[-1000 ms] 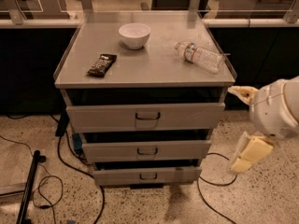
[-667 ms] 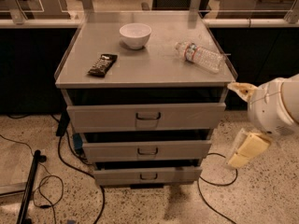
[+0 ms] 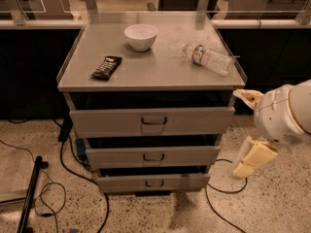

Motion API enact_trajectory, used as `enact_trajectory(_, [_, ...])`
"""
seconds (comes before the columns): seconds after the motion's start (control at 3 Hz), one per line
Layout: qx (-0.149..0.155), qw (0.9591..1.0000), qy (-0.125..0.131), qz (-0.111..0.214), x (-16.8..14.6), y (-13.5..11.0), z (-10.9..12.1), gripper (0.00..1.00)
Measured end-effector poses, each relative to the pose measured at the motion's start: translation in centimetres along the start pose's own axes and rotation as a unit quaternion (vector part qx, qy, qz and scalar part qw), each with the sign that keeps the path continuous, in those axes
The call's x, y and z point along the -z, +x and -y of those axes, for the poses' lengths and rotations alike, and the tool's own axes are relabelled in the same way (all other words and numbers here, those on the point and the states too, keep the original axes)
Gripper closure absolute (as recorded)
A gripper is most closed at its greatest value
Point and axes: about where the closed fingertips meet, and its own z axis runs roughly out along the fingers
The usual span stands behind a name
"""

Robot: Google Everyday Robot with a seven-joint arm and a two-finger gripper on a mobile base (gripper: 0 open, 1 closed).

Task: Open middle drawer

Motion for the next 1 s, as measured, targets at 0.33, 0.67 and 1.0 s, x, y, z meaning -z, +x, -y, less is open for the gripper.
enact_trajectory(0.33, [-0.004, 0.9996, -0.026, 0.013, -3.3, -0.7, -0.9, 0.0])
enact_trajectory(0.67, [-0.01, 0.9978, -0.056, 0.032, -8.5, 0.0, -1.7, 0.0])
enact_trajectory(1.0, [-0.006, 0.9965, -0.063, 0.054, -11.8, 1.3, -2.0, 0.0])
